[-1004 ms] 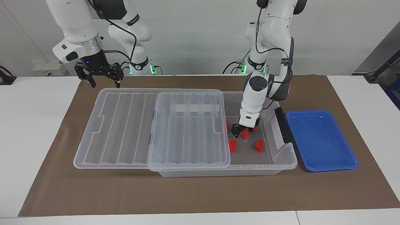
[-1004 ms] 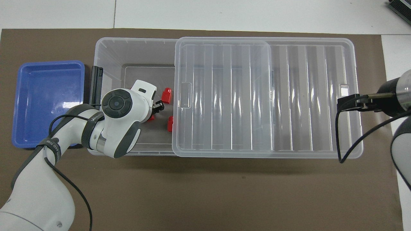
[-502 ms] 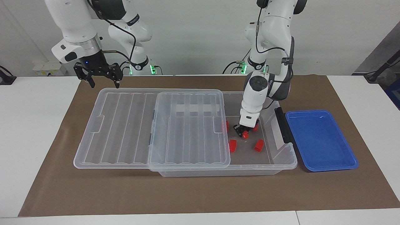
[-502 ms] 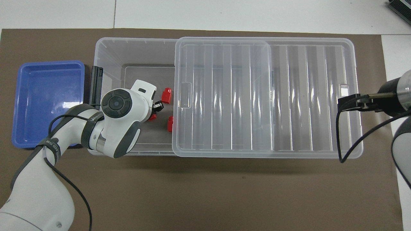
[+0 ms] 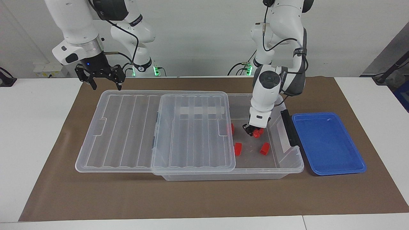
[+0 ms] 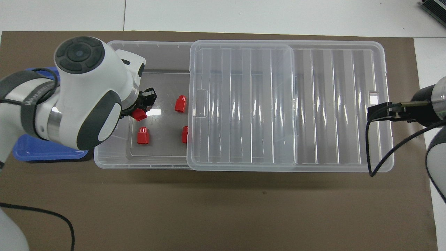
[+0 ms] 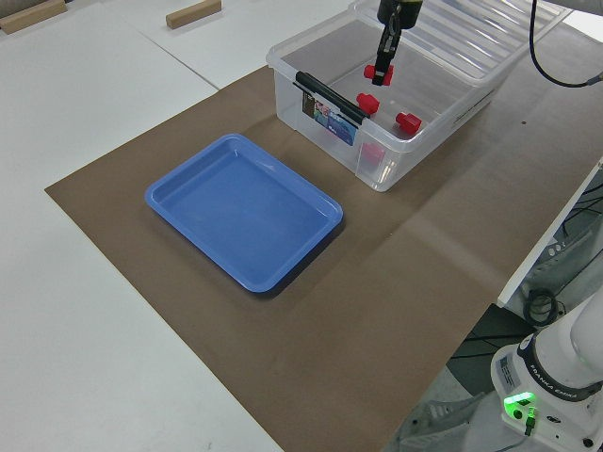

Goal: Place red block in blue tray from box
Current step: 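Lift the red block and carry it over the blue tray, then lower the red block into the blue tray with the left gripper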

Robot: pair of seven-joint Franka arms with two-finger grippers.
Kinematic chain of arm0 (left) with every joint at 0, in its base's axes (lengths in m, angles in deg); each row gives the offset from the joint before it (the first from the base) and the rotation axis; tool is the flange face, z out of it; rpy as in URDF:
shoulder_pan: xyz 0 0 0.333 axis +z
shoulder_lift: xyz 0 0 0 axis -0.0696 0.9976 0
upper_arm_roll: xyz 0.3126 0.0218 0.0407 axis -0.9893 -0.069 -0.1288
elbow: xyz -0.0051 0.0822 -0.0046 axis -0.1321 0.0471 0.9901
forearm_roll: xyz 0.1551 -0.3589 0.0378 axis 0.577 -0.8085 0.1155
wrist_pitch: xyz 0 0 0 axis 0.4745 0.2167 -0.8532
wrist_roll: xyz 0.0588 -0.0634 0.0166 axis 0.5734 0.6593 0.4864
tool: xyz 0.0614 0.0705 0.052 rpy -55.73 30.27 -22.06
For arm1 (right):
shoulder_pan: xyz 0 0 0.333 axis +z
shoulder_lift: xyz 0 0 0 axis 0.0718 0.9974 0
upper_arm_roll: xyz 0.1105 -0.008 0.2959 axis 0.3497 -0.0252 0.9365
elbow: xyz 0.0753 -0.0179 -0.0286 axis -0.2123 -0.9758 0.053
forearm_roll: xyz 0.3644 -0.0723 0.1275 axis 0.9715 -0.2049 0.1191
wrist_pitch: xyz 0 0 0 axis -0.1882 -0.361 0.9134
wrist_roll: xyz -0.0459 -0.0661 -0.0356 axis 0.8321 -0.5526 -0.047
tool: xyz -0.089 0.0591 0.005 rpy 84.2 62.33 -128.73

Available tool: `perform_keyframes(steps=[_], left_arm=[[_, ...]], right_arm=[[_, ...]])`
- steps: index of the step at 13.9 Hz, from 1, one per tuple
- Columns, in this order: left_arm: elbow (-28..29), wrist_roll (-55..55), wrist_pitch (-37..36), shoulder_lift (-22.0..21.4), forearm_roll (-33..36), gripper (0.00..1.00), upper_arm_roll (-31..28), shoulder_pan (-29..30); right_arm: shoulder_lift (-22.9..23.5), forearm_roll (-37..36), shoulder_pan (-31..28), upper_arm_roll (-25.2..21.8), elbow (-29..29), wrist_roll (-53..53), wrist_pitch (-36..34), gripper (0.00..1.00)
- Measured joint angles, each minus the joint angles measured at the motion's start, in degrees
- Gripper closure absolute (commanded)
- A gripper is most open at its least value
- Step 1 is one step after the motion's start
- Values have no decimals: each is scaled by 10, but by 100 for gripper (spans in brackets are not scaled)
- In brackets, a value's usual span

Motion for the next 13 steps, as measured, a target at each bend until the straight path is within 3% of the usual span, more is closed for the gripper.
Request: perform_keyframes(steps=[3, 8, 11, 13], left_arm=[[-57, 113, -98, -5, -8, 86, -6, 42], [-67, 404, -111, -9, -12, 86, -13, 197], [-38, 486, -45, -12, -14, 85, -13, 254], [35, 512, 57, -21, -14, 85, -13, 270]], right_arm=[[4, 0, -7, -1, -4, 0, 20, 3], [37, 0, -38, -3, -28, 10, 98, 3], [69, 0, -68, -4, -31, 56, 145, 3], [90, -1, -84, -5, -32, 75, 174, 4]])
